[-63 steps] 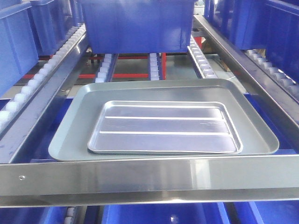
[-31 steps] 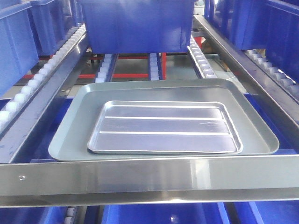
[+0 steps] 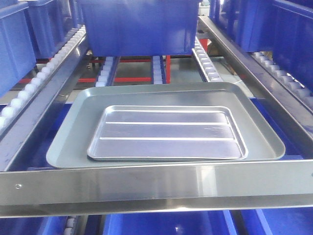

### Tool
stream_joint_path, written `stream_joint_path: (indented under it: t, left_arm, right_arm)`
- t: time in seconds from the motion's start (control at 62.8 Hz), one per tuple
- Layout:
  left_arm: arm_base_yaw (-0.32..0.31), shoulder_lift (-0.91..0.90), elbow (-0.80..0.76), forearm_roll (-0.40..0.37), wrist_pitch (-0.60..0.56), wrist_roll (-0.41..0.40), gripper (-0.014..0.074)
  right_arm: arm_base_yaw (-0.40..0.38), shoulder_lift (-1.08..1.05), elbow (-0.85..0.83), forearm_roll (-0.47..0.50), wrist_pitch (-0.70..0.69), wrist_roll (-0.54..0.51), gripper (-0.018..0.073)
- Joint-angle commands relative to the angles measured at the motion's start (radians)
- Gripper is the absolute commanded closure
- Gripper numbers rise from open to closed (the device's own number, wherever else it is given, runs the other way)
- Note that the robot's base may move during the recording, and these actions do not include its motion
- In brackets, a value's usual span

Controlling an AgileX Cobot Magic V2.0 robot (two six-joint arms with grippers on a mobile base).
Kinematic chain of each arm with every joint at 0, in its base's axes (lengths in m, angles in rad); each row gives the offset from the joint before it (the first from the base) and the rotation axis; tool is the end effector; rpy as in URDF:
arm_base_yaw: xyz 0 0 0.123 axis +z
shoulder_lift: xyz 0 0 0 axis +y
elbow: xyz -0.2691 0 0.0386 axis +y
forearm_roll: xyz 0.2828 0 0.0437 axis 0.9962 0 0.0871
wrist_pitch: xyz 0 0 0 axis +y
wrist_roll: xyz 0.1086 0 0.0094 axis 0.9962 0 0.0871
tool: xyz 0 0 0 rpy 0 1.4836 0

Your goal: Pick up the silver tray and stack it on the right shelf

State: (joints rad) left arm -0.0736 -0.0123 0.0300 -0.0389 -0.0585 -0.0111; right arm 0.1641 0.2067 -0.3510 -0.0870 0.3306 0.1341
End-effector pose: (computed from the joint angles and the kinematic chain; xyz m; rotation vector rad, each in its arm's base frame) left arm 0.1218 -0.0087 0.2108 0.0152 1.4435 -0.0997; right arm 0.1254 0.0176 0.2892 -0.0724 1.6690 0.1397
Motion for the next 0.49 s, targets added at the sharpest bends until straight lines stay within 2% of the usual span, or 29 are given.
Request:
stream_joint_path:
  t: [0.0, 0.064, 0.239, 0.302, 0.477]
  left_arm:
    - [0.001, -0.012, 0.018, 0.003, -0.087, -0.006, 0.0697]
    - [0.001, -0.012, 0.018, 0.003, -0.087, -0.006, 0.0697]
    - [0.001, -0.012, 0.018, 0.003, -0.087, -0.006, 0.0697]
    - [0.001, -0.012, 0.018, 0.003, -0.087, -0.006, 0.0697]
    - [0.001, -0.012, 0.018, 0.003, -0.085, -0.006, 0.0697]
  right_arm:
    - [-0.078, -0.022, 0.073, 0.101, -0.232, -0.084, 0.0503]
    - [-0.130, -0.057, 0.155, 0.136, -0.301, -0.097, 0.0503]
    - [-0.236, -0.184, 0.317, 0.137, -0.373, -0.097, 0.0503]
    - [-0.248, -0.242, 0.365, 0.137, -0.398, -0.096, 0.0503]
    - [-0.249, -0.238, 0.361, 0.137, -0.354, -0.096, 0.0503]
